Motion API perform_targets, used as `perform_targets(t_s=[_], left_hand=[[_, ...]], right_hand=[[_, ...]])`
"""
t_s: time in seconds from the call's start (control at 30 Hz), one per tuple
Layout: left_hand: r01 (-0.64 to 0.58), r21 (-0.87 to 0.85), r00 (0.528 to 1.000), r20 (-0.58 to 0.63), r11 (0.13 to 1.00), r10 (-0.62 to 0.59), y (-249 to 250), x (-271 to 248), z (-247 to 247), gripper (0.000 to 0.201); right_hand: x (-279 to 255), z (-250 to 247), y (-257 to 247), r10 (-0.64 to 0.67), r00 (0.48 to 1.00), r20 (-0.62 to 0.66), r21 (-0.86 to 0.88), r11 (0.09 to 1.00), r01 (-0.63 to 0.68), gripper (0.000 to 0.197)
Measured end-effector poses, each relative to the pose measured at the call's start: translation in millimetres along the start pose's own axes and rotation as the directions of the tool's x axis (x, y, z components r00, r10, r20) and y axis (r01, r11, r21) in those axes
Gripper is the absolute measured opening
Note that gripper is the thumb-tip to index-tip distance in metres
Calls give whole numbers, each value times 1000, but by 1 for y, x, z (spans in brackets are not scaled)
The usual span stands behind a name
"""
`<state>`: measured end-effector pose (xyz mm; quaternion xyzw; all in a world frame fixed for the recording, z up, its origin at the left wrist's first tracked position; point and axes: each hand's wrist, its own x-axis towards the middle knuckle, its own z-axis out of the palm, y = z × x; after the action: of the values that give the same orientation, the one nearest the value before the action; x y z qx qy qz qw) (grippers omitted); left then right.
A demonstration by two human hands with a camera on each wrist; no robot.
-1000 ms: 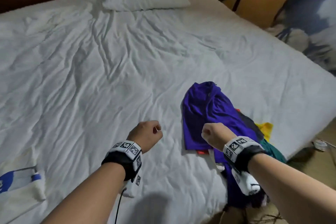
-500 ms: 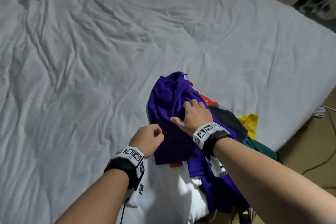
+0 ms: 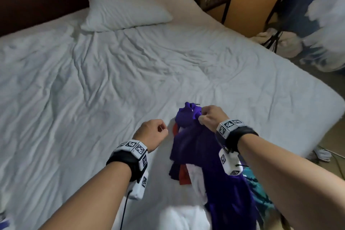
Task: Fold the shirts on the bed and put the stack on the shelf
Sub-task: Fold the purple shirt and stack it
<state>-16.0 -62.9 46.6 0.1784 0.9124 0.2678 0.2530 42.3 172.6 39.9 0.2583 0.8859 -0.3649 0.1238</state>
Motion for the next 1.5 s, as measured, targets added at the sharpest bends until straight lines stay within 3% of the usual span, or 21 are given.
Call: perform_targets(t_s=[0.13, 0.3, 0.43, 0.53, 0.63, 0.77, 0.83, 0.9, 1.0, 1.07, 1.13, 1.2, 1.27, 1.33, 1.43, 1.5], left_hand=[[-68, -25, 994, -82, 997, 66, 8, -46, -37, 9], [-139, -21, 975, -179, 990, 133, 6, -118, -94, 15], [-247, -30, 935, -271, 968, 230, -7, -184, -151, 48], [-399, -97, 880, -321, 912, 351, -19, -238, -192, 62], [-456, -198, 871, -298, 868, 390, -29, -290, -227, 45], [-439, -128, 828, -440, 889, 346, -47, -340, -270, 28], [-424, -90, 781, -541, 901, 313, -57, -364, -293, 19], [-395, -6, 723, -619, 919, 307, -65, -388, -315, 23], [-361, 78, 683, -657, 929, 320, -71, -423, -347, 24], [-303, 189, 686, -638, 934, 351, -73, -444, -365, 24], [-162, 380, 723, -582, 911, 371, -75, -461, -381, 22], [27, 507, 765, -565, 862, 308, -75, -473, -391, 19], [130, 498, 762, -603, 857, 235, -77, -480, -400, 18], [110, 406, 740, -643, 907, 198, -81, -484, -406, 15], [-85, 177, 717, -672, 981, 183, -84, -483, -409, 12], [-214, 40, 651, -739, 976, 173, -82, -480, -405, 10]], right_hand=[[-45, -22, -52, -82, 996, -46, 55, 995, 85, 32], [-128, -40, -154, -224, 963, -153, 120, 963, 243, 27], [-217, -50, -250, -478, 867, -139, 45, 872, 488, 27], [-281, -48, -311, -631, 768, -108, -79, 776, 626, 24], [-331, -43, -358, -733, 673, -97, -189, 677, 711, 35], [-377, -40, -391, -765, 640, 75, -356, 579, 733, 52], [-386, -36, -401, -786, 605, 128, -457, 494, 739, 43], [-388, -32, -411, -822, 551, 147, -449, 441, 777, 18], [-392, -29, -429, -850, 507, 144, -349, 435, 830, 30], [-394, -31, -441, -878, 467, 108, -322, 413, 852, 29], [-393, -35, -452, -907, 418, 57, -332, 377, 865, 20], [-391, -37, -459, -921, 388, 11, -373, 356, 857, 12], [-389, -38, -462, -930, 367, -35, -400, 349, 847, 12], [-386, -42, -462, -932, 349, -94, -422, 355, 834, 15], [-378, -53, -459, -930, 333, -158, -450, 368, 814, 17], [-372, -60, -456, -930, 326, -171, -491, 368, 790, 19]])
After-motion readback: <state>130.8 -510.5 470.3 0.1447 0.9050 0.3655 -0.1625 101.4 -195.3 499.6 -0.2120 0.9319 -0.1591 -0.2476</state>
